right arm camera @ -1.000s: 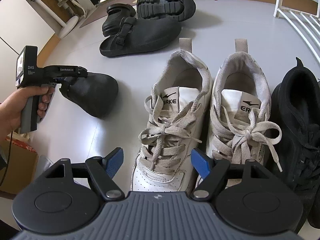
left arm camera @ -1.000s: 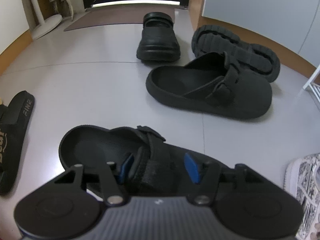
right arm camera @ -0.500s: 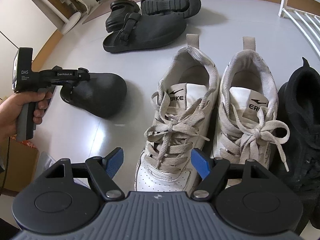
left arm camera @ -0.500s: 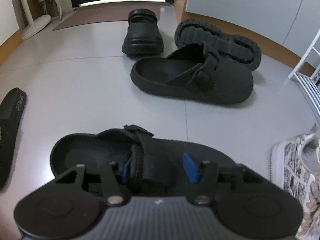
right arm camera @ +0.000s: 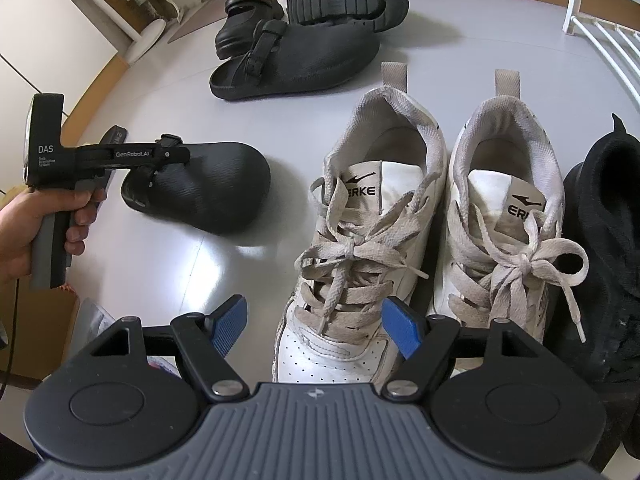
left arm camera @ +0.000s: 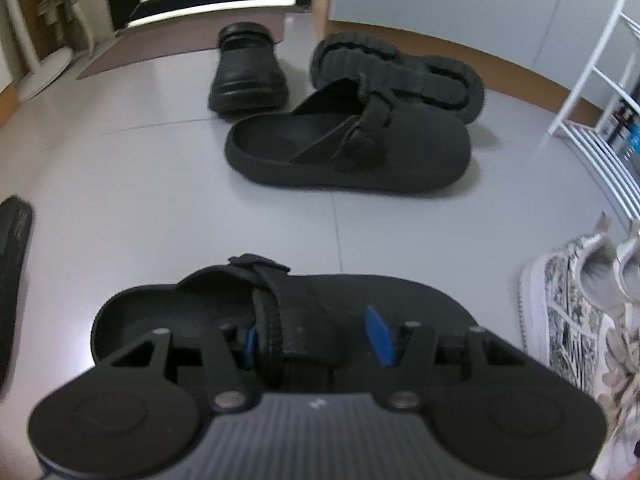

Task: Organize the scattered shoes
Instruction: 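Close the left tool on the black clog's strap, then lift the black clog with the left tool toward the right tool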

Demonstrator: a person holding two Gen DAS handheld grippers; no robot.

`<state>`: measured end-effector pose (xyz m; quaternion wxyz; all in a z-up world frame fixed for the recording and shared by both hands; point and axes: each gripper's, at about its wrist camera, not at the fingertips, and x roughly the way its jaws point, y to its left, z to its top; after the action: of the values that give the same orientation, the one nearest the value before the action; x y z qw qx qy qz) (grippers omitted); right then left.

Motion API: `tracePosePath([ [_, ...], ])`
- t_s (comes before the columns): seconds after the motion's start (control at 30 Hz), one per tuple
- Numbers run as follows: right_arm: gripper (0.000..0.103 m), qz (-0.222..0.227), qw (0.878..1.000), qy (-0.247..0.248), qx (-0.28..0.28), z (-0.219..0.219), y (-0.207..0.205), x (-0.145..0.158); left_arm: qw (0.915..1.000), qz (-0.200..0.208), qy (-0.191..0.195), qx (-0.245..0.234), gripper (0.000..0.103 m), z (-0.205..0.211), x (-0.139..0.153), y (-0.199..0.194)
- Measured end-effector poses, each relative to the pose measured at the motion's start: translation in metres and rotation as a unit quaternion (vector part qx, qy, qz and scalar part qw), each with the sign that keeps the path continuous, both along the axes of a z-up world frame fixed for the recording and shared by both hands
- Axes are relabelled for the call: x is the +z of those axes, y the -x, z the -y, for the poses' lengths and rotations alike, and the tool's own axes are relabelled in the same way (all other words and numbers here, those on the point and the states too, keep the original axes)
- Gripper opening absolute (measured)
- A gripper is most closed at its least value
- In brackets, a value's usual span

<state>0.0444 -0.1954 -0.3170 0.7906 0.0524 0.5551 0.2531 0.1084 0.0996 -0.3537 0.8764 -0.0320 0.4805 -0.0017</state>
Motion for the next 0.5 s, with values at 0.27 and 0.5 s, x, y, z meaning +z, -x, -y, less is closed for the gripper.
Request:
tracePosePath([
  [0.27,0.079,-0.001,1.0,0.0,-0.001,0.001,0.002,0.001,0.9986,0.001,0.011,-0.051,0.056,0.017,-0.001,0.002],
  [0.5,0.079,0.001,1.0,-0.001,0.0,0.001,0.002,0.003,0.9957,-0.004,0.025,-0.089,0.056,0.03,-0.002,0.008],
])
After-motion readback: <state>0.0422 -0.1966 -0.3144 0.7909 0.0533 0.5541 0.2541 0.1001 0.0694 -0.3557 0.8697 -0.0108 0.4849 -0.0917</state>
